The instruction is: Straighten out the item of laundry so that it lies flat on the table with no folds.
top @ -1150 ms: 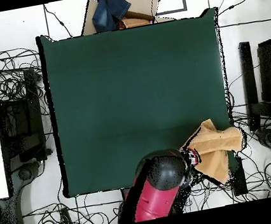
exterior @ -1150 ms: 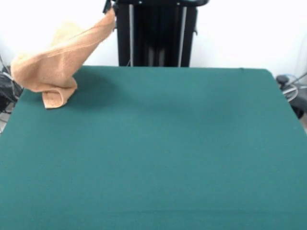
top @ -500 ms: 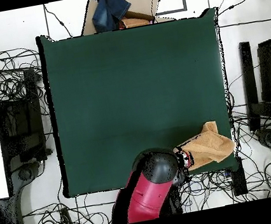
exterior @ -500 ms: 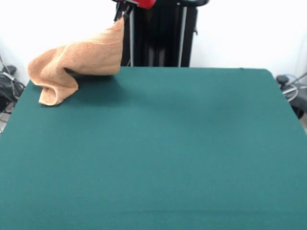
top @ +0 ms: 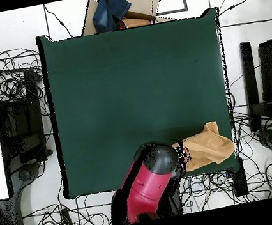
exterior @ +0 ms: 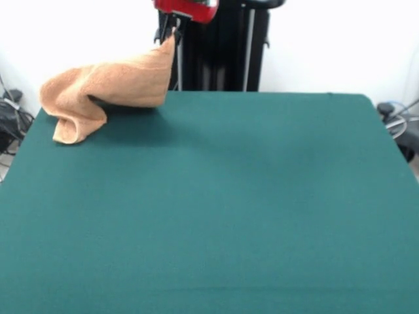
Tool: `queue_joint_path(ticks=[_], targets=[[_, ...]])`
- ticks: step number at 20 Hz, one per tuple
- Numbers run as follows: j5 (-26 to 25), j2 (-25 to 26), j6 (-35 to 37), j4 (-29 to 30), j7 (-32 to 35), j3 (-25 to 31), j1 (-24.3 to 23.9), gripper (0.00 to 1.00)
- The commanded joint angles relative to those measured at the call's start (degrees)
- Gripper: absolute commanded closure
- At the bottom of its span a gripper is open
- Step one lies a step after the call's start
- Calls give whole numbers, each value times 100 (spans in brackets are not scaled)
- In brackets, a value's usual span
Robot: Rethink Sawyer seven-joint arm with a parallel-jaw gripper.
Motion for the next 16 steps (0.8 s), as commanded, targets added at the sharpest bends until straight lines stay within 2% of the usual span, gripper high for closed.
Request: queue_joint_path(ticks=[1,2,4,16], targets=[[-237,471,445,-422,909,708,-201,100],[-356,525,540,-440,951,736,-244,100],[-952,667,759,-483,1358,502,-165,100],[-1578,998,864,-798,1895,521,-134,100]])
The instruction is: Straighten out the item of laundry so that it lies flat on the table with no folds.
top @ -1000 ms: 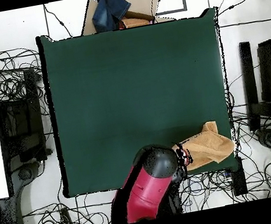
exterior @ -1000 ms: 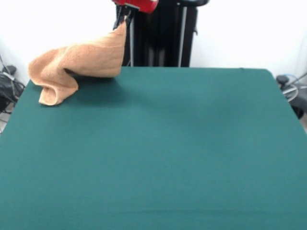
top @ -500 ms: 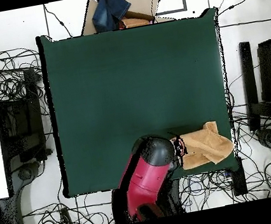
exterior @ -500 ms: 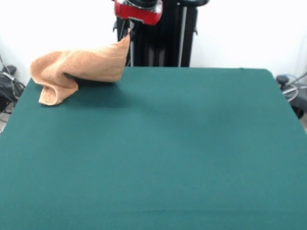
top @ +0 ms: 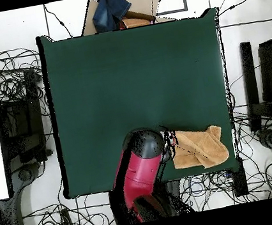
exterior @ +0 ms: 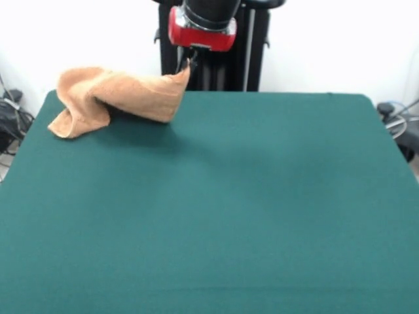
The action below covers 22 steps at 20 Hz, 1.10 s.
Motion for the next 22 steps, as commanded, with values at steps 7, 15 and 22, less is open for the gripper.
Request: queue_joint_path(ticks=[7,15,22], targets=[[-815,674,763,-746,2157,244,95,100],[-1340,732,958,-651,2378,110,128,100],[-1933,843,1359,-584,3059,-116,232,100]])
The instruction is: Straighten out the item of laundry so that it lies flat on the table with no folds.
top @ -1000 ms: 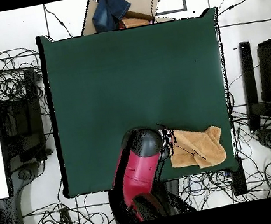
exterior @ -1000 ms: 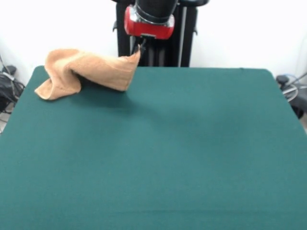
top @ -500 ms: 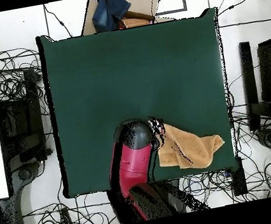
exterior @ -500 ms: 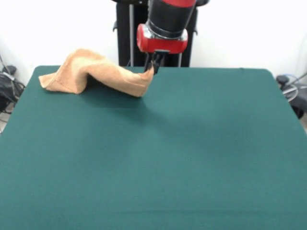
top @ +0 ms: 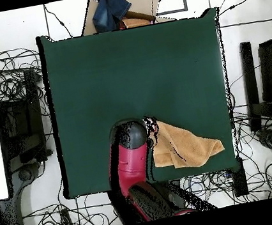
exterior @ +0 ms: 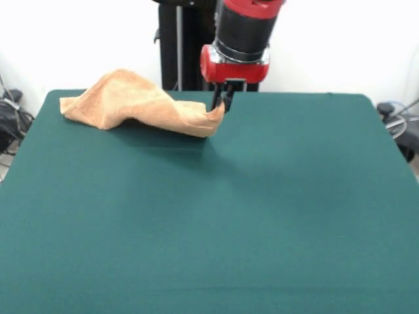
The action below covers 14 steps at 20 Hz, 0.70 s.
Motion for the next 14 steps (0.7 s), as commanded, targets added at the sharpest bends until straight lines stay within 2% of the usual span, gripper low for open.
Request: queue_joint_path(ticks=[1,5,10,14], targets=[[-503,167,794,-173,2212,-103,229,100],[-600,188,753,-159,2491,-84,301,100],[-1576,536,1100,-433,2960,-437,341,100],[-2154,687,1146,-513,3463,-599,410,100]])
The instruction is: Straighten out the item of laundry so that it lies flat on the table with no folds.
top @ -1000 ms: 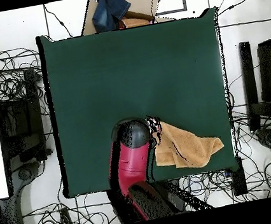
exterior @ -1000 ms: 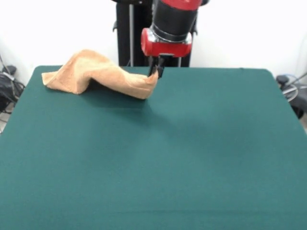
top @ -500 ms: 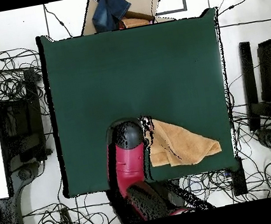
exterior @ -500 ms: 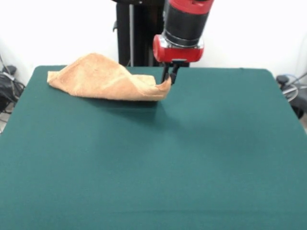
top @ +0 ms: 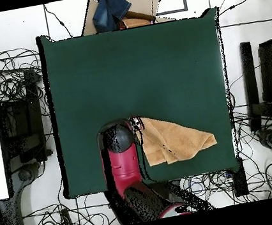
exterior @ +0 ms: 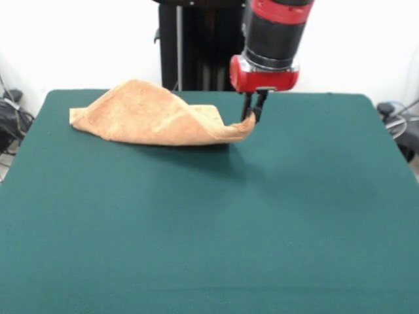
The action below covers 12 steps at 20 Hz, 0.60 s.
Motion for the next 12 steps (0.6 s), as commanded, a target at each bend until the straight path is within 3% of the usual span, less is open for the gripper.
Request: queue_joint_path(ticks=[1,12], targets=[[-963,415,745,-473,2419,-480,208,100],[-1873,668,764,-660,3001,-744,156,100]])
